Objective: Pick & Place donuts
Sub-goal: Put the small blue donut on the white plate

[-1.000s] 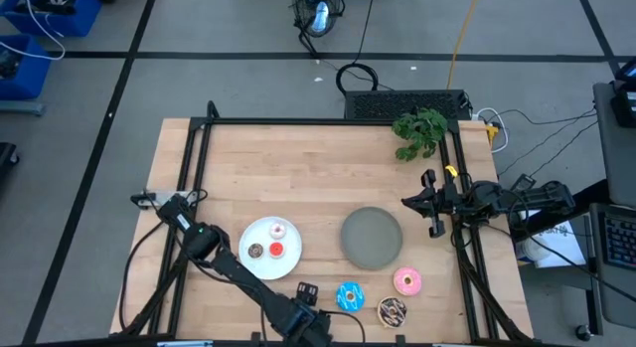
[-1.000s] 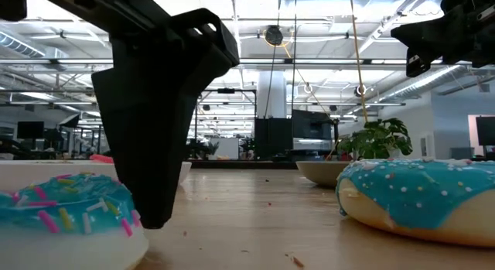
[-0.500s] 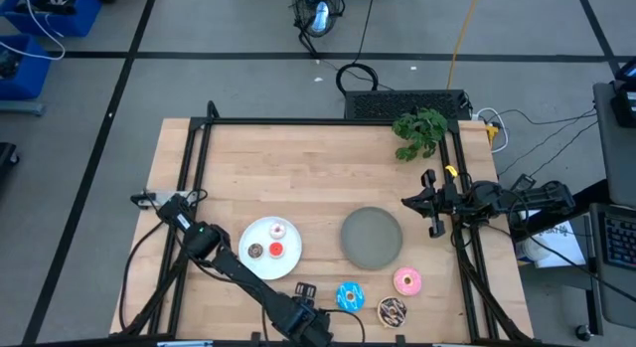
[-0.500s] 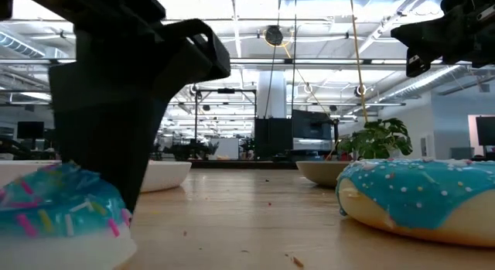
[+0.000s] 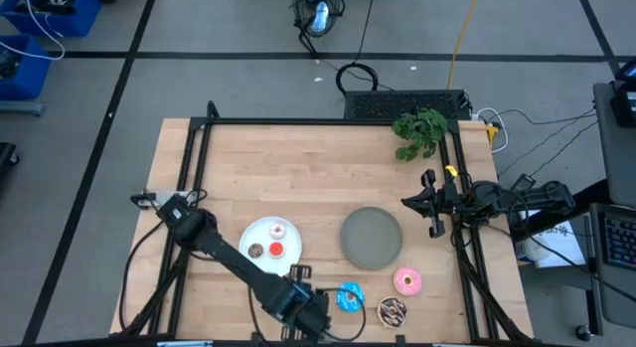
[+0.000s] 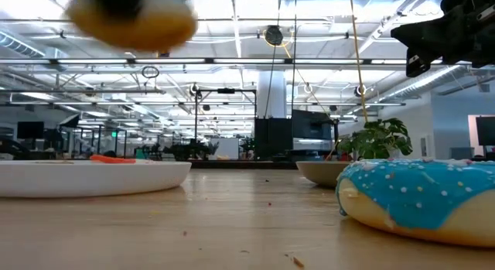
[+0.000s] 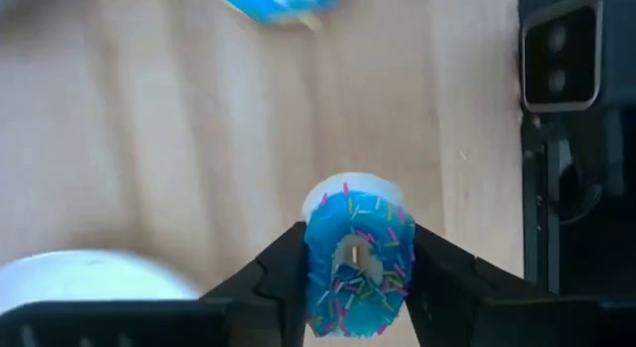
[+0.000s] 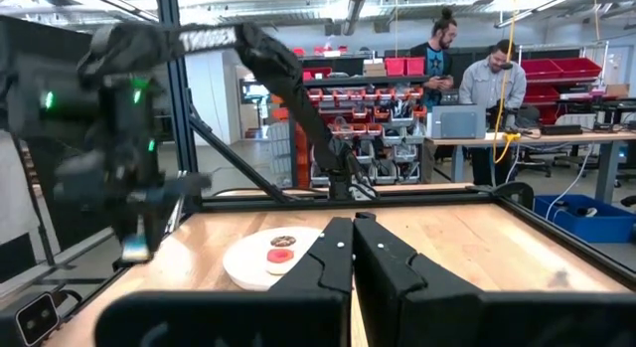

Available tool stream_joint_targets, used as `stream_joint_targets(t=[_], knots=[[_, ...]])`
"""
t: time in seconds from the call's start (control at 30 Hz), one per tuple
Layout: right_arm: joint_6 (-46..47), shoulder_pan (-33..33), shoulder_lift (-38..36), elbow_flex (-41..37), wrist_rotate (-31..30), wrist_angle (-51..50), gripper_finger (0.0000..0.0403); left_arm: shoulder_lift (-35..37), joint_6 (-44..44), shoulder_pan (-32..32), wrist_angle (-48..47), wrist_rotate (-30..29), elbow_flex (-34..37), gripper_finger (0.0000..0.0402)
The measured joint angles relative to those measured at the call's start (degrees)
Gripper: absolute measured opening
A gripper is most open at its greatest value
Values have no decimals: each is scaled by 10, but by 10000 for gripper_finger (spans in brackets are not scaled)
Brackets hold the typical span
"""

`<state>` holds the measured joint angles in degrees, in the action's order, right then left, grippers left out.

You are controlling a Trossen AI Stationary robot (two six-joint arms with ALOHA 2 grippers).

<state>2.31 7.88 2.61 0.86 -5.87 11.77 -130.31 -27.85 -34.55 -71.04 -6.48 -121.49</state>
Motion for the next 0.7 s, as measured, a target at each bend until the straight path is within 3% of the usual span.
stream_joint_targets(t=[0.27,0.7], knots=[[0,0,0,0,0,0,0,80,-23,16,-41,-52,-1,162],[0,0,0,0,0,0,0,97,-42,11,-158,-56,-1,125]])
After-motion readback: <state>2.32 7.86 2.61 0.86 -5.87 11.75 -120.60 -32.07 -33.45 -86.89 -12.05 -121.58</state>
